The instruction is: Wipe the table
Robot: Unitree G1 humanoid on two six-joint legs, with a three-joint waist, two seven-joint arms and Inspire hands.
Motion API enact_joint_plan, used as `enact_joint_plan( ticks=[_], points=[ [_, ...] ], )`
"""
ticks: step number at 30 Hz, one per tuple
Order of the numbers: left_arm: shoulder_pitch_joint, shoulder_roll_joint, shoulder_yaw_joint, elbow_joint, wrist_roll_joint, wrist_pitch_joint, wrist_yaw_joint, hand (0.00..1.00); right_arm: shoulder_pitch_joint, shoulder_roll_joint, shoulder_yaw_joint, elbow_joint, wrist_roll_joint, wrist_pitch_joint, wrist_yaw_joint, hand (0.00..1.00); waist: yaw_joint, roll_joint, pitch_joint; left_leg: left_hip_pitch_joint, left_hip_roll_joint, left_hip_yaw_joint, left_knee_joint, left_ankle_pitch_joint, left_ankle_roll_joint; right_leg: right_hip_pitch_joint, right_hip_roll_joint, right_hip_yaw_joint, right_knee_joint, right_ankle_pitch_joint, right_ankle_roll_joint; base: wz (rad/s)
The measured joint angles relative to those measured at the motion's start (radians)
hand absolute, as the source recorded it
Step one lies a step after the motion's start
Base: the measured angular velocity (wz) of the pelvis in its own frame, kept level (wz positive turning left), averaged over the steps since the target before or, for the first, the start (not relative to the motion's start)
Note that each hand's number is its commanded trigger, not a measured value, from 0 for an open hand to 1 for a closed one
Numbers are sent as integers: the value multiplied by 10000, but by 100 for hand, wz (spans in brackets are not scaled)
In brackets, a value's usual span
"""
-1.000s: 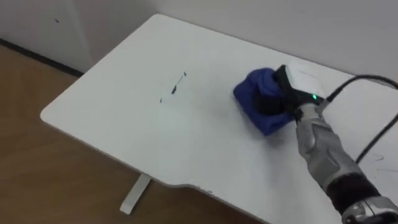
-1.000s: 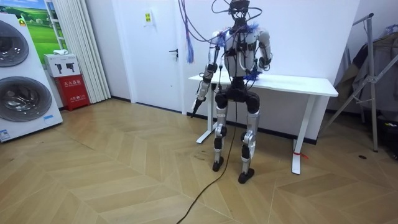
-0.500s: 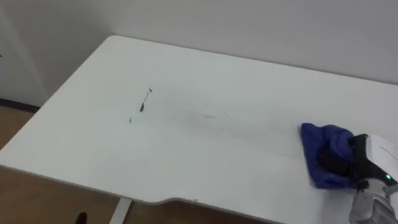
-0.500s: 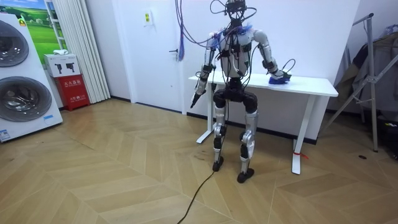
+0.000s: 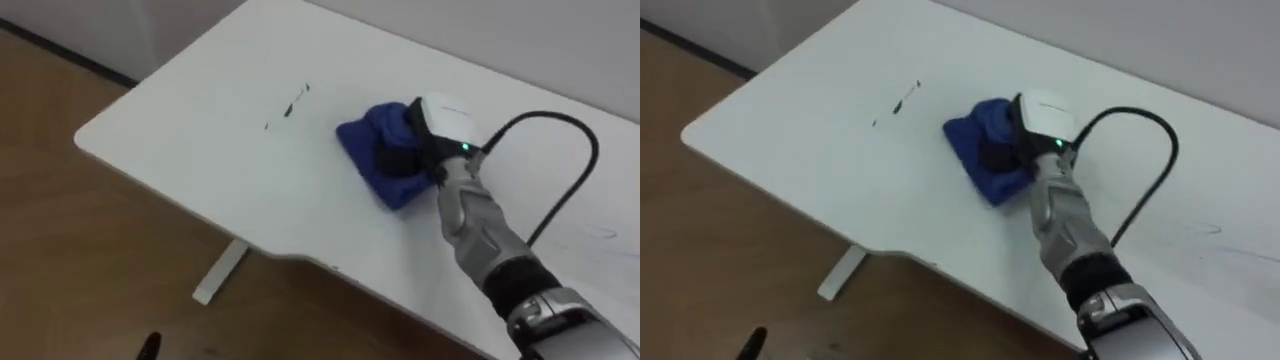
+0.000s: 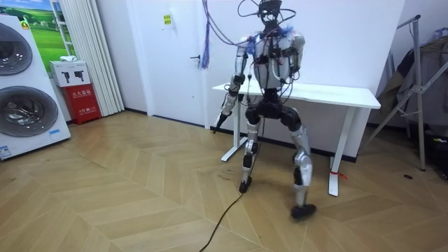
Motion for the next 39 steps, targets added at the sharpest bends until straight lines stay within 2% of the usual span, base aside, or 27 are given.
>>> enact_joint_plan(
  ticks=[1,2,3,4,5,6,8,9,11,12,13,14,15,16,17,18,19,21,23,25,26,28,31,33,34,37,39],
  points=[
    [-22,112,239,-2,-6,-7,2,0,485,-199,-260,-199,-89,-218,-2,100,-286,-87,1,7,281,-266,-25,58,-368,52,204,5,-398,205,63,39],
    [-16,225,407,-11,-64,-11,12,0,878,-412,-501,-390,-85,-398,-18,100,-560,-131,4,78,639,-377,-153,228,-779,-33,574,19,-440,245,88,26],
    [54,297,461,-33,-175,-40,18,0,1068,-500,-626,-501,-85,-436,-19,100,-641,-166,3,175,824,-266,-258,336,-1004,-104,770,-54,-353,345,104,12],
    [241,201,481,-24,-224,-122,28,0,1483,-791,-785,-594,-74,-567,-84,100,-929,66,-183,293,1373,-262,-402,418,-1077,-183,1075,-225,204,-390,799,4],
    [464,70,460,-142,-218,-188,-5,0,2041,-1050,-1083,-873,-79,-599,-115,100,-1219,169,-244,515,1719,46,-539,751,-476,-238,1289,-350,805,-1040,440,13],
    [616,0,460,-167,-207,-212,-5,0,2330,-1170,-1224,-938,-70,-598,-126,100,-1366,232,-293,605,1763,310,-577,891,-352,-185,1384,-393,922,-1233,311,18],
    [970,-287,477,-161,-155,-191,-3,0,2743,-1444,-1610,-1065,11,-381,36,100,-1758,204,-218,652,1547,1242,225,888,-297,-61,1728,-523,950,-1538,-196,-6],
    [1002,-346,477,-164,-153,-170,-4,0,2724,-1477,-1666,-1108,23,-274,165,100,-1768,225,-204,624,1414,1328,462,825,-202,-67,1771,-499,936,-1589,-365,-31],
    [1064,-609,472,-175,-159,-131,-27,0,2420,-1529,-1697,-1291,-63,47,845,100,-1647,224,-80,282,627,1424,1519,372,321,-177,2060,-119,932,-1741,-727,-43],
    [1079,-708,457,-176,-155,-118,-42,0,2241,-1517,-1612,-1293,-124,147,991,100,-1491,267,-48,269,347,1458,1626,178,449,-243,2141,101,941,-1731,-787,-86],
    [1138,-916,454,-174,-155,-75,-181,0,1720,-1505,-1362,-1299,-320,316,1271,100,-1178,387,-31,185,-172,1618,1634,-127,682,-426,2301,419,940,-1684,-977,-108],
    [1146,-1036,422,-182,-168,-60,-294,0,1116,-1363,-993,-1330,-506,379,1418,100,-978,597,75,31,-771,1727,1265,-223,825,-652,2526,729,923,-1634,-1090,-104],
    [1151,-1067,408,-182,-179,-61,-306,0,862,-1281,-869,-1371,-515,383,1442,100,-909,611,99,-67,-1036,1755,928,-217,961,-787,2619,865,924,-1627,-1127,-86],
    [1096,-1038,463,-181,-193,-52,-317,0,556,-1052,-563,-1465,-604,367,1445,100,-746,576,89,-113,-1477,1684,432,-1,1382,-1050,2707,1159,912,-1614,-1187,-52],
    [1063,-1012,537,-188,-257,-4,-301,0,463,-925,-215,-1655,-787,326,1464,100,-673,428,64,24,-1593,1654,-25,214,1345,-1168,2774,1207,677,-1575,-1251,-34],
    [1064,-1019,529,-188,-337,19,-299,0,464,-925,-162,-1691,-862,214,1468,100,-666,394,44,70,-1623,1656,-191,303,1346,-1154,2804,1186,513,-1543,-1265,9],
    [1037,-1047,483,-197,-378,67,-302,0,486,-928,-155,-1769,-922,14,1471,100,-724,410,36,152,-1641,1642,-469,408,1354,-1018,2903,1132,189,-1457,-1216,23],
    [1084,-1032,548,-324,-395,142,-295,0,757,-988,-214,-1944,-865,-5,1268,100,-874,385,11,242,-1678,1545,-752,451,1340,-846,2972,1073,-129,-1321,-1007,31],
    [1276,-1028,887,-878,-555,283,-272,0,1963,-1108,-575,-2150,-466,-525,374,100,-1559,335,-29,529,-1927,1084,-1025,464,1332,-215,2960,902,-598,-1327,-727,68],
    [1362,-1032,1190,-1227,-532,258,-256,0,2939,-1121,-1096,-2307,-370,-991,-375,100,-2084,191,-147,771,-2176,910,-1293,470,1343,223,2867,540,-878,-1399,-587,57],
    [1405,-1042,1449,-1342,-498,221,-251,0,3500,-1122,-1527,-2327,-361,-1209,-747,100,-2311,96,-264,918,-2252,878,-1421,473,1350,486,2857,436,-1064,-1363,-500,36],
    [1365,-1017,1754,-1487,-259,21,-225,0,4133,-1144,-2075,-2339,-248,-1258,-993,100,-2526,-2,-386,1139,-2357,821,-1551,472,1351,862,2822,215,-1279,-1310,-411,23],
    [1272,-980,1929,-1619,-192,-222,-190,0,4530,-1229,-2620,-2127,162,-1090,-1079,100,-2620,-163,-367,1563,-2413,795,-1776,421,1426,1260,2817,128,-1443,-1186,-264,0],
    [1174,-1047,1813,-1545,-352,-217,-195,0,4292,-1313,-2605,-2093,326,-805,-952,100,-2616,-145,-356,1543,-2407,820,-1751,337,1501,1218,2811,165,-1515,-1168,-260,-20],
    [1143,-1056,1683,-1510,-440,-215,-199,0,3996,-1334,-2474,-2122,277,-570,-734,100,-2575,-115,-310,1523,-2367,868,-1757,337,1510,1170,2811,279,-1516,-1119,-245,-33],
    [840,-1086,1536,-948,-454,-197,-183,0,3045,-1378,-1652,-2519,-179,508,192,100,-2013,-20,-227,1532,-2316,1128,-1916,313,1523,939,2859,489,-1496,-1018,-321,-47],
    [643,-1080,1428,-795,-542,-101,-190,0,2315,-1400,-540,-2688,-419,838,674,100,-1637,-21,-187,1522,-2235,1237,-1946,326,1500,821,2920,548,-1481,-953,-405,-31]
  ],
)
